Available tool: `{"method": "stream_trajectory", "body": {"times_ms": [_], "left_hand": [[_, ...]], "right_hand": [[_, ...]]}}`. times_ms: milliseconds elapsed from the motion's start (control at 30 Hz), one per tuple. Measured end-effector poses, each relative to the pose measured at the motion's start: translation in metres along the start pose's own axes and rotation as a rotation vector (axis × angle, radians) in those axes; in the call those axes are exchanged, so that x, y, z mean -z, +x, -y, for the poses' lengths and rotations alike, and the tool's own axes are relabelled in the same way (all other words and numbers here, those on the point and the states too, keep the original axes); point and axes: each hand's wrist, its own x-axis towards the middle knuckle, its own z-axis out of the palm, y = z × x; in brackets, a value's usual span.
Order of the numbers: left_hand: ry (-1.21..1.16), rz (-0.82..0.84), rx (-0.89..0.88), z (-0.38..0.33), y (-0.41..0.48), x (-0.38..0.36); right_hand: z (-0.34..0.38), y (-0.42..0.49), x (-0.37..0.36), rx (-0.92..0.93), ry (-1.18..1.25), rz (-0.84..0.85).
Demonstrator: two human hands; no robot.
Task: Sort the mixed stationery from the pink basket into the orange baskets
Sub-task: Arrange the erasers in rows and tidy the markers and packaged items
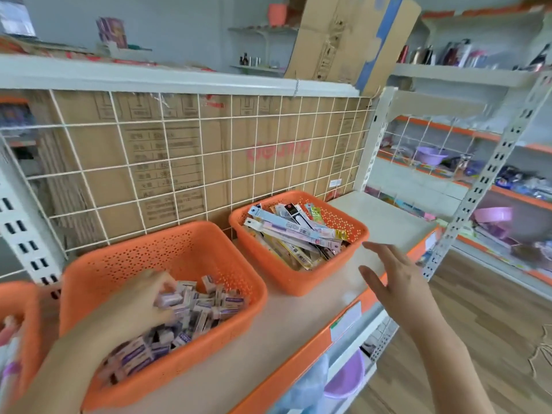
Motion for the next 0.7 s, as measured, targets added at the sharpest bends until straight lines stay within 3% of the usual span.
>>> {"method": "stream_trajectory", "body": {"times_ms": [267, 467, 700], "left_hand": [[0.007, -0.159, 0.109, -0.029, 0.023, 0.003], [-0.091, -0.379, 0.16, -0.101, 0.054, -0.009], [-0.184, -0.426, 0.199, -0.186, 0.116, -0.05]], "right_hand": [[-0.042, 0.081, -0.054, 0.107, 0.112, 0.114], [-0.088, 0.139, -0.073, 0.246, 0.179, 0.205], [-0.109, 0.183, -0.098, 0.449, 0.259, 0.389]]}}
